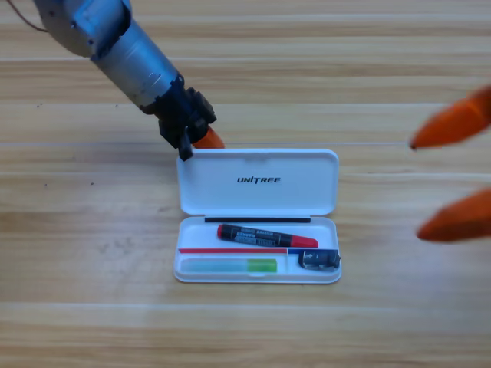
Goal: Clean up eraser and pencils
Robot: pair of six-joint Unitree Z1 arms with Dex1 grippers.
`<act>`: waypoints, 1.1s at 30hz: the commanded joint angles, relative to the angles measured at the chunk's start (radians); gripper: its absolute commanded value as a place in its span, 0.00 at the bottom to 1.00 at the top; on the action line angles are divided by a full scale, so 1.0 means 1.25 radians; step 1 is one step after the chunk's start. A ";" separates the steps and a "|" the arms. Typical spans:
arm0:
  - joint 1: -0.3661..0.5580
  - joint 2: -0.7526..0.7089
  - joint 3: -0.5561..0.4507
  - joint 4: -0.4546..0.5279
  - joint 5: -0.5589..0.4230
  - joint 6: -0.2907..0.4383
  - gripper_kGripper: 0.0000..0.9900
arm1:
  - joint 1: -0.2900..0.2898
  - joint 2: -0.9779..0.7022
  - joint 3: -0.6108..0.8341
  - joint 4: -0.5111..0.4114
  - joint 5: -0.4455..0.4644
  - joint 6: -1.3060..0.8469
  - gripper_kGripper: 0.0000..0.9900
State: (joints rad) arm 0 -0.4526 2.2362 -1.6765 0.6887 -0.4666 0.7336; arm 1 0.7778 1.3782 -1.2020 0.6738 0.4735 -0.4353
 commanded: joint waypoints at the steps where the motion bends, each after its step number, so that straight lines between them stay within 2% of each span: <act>1: 0.041 0.071 -0.041 0.044 -0.022 0.026 0.00 | 0.074 0.109 -0.088 0.065 -0.006 0.003 1.00; 19: 0.044 0.004 -0.095 0.205 -0.098 0.066 0.00 | 0.083 0.131 -0.079 0.065 -0.006 -0.004 1.00; 26: 0.033 -0.012 -0.061 0.210 -0.102 0.077 0.00 | 0.087 0.132 -0.079 0.065 -0.006 -0.003 1.00; 33: 0.001 -0.022 -0.001 0.176 -0.103 0.078 0.00 | 0.087 0.132 -0.078 0.065 -0.006 0.001 1.00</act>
State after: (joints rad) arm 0 -0.4190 2.2143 -1.7340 0.9346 -0.5867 0.8209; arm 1 0.8584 1.5149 -1.3244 0.7362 0.4734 -0.4319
